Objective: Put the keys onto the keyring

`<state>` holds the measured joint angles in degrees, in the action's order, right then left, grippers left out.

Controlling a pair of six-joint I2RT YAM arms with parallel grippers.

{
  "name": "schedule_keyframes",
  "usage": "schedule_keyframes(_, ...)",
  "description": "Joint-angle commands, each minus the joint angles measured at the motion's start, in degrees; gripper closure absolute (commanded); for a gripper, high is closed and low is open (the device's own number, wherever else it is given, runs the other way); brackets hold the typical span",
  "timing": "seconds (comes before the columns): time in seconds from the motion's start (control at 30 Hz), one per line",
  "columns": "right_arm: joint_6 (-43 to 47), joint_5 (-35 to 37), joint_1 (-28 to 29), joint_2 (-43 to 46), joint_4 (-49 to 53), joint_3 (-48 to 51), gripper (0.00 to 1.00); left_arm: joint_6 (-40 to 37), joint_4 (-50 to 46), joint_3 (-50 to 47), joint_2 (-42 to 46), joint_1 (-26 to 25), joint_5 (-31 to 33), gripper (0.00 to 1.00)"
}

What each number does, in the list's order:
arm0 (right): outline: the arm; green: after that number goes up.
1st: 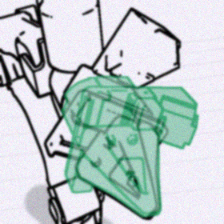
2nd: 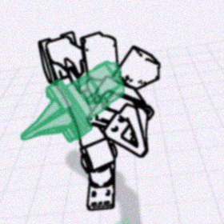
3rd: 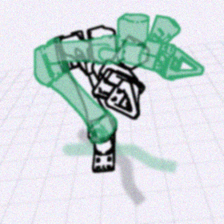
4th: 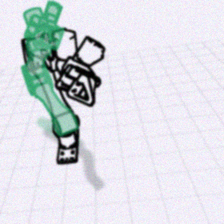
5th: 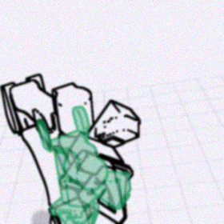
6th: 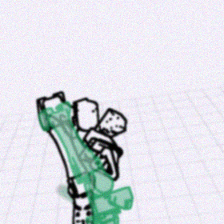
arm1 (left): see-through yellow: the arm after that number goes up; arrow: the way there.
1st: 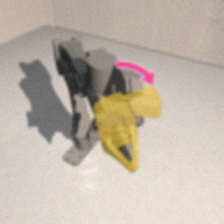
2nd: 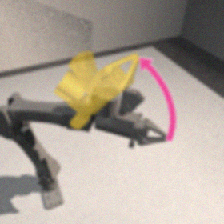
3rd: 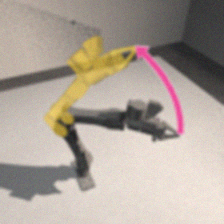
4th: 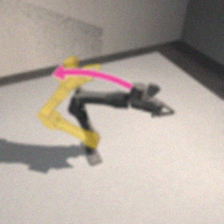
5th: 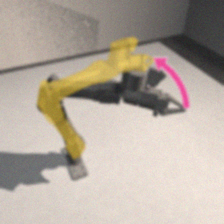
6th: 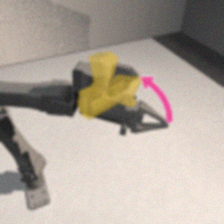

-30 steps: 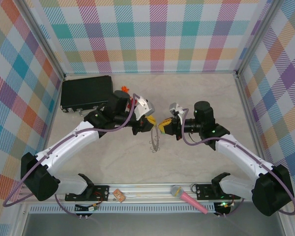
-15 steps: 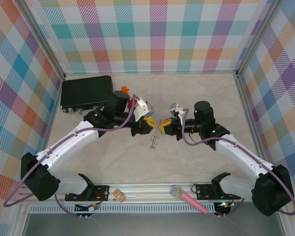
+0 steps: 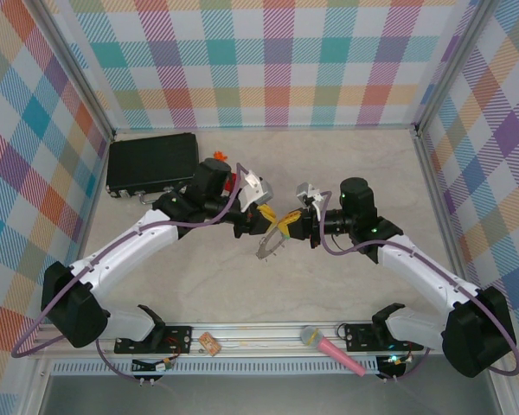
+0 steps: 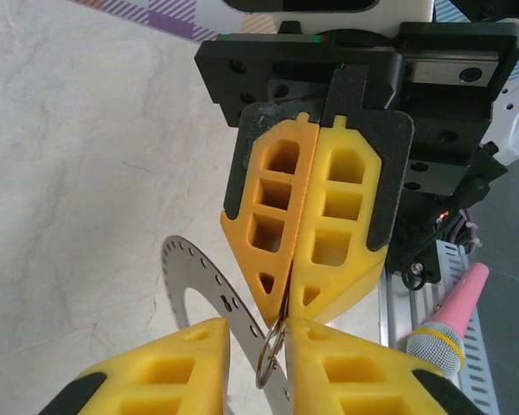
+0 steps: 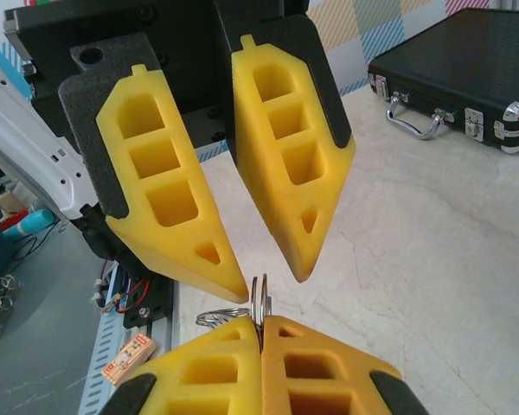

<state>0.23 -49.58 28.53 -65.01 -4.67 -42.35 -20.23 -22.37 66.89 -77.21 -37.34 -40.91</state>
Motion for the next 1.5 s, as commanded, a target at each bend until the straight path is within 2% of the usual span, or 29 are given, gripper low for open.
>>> schedule_keyframes(0.0,-0.19,-2.32,0.29,0.24,-2.1,-2.15,1.0,-0.19,-0.1,-0.47,-0.31,0.34,-2.15,0.77)
schedule_keyframes(0.3,-0.53,-2.71,0.29,0.7,-2.44,-2.06,1.0,-0.02,-0.92,0.34,-1.8,0.34,-3.28,0.82)
schedule_keyframes(0.47,-0.67,-2.88,0.29,0.68,-2.58,-2.01,1.0,0.53,-0.2,0.43,-1.79,0.27,-3.7,1.0)
schedule_keyframes(0.67,-0.67,-1.72,0.29,0.85,-2.34,-1.93,1.0,1.11,1.1,-0.31,-0.8,0.34,-3.31,1.0)
schedule_keyframes(0.7,-0.87,-1.13,0.29,0.97,-2.34,-1.79,0.88,1.51,2.11,-0.85,-0.48,0.35,-2.76,1.0)
schedule_keyframes(0.73,-1.15,-0.28,0.3,1.26,-2.4,-1.77,0.81,1.96,3.1,-1.29,-0.06,0.34,-2.11,1.0)
schedule_keyframes(0.87,-2.18,5.45,0.15,3.33,-2.51,-0.84,0.68,4.15,10.26,-4.22,2.8,0.34,0.0,1.0)
schedule_keyframes(0.93,-3.61,9.48,-0.16,5.0,-3.93,0.62,0.65,5.58,13.84,-5.76,4.31,0.34,0.76,1.0)
schedule_keyframes(1.07,-7.35,10.1,-1.64,8.59,-9.94,4.63,0.58,9.18,21.25,-8.83,7.28,0.29,2.55,1.0)
schedule_keyframes(1.27,-9.41,7.48,-2.06,8.03,-10.31,3.72,0.6,15.13,36.01,-15.1,10.32,0.08,4.02,1.0)
schedule_keyframes(1.47,-10.07,6.24,-2.08,7.12,-10.8,2.12,0.69,16.91,42.38,-17.35,9.53,-0.19,3.45,1.0)
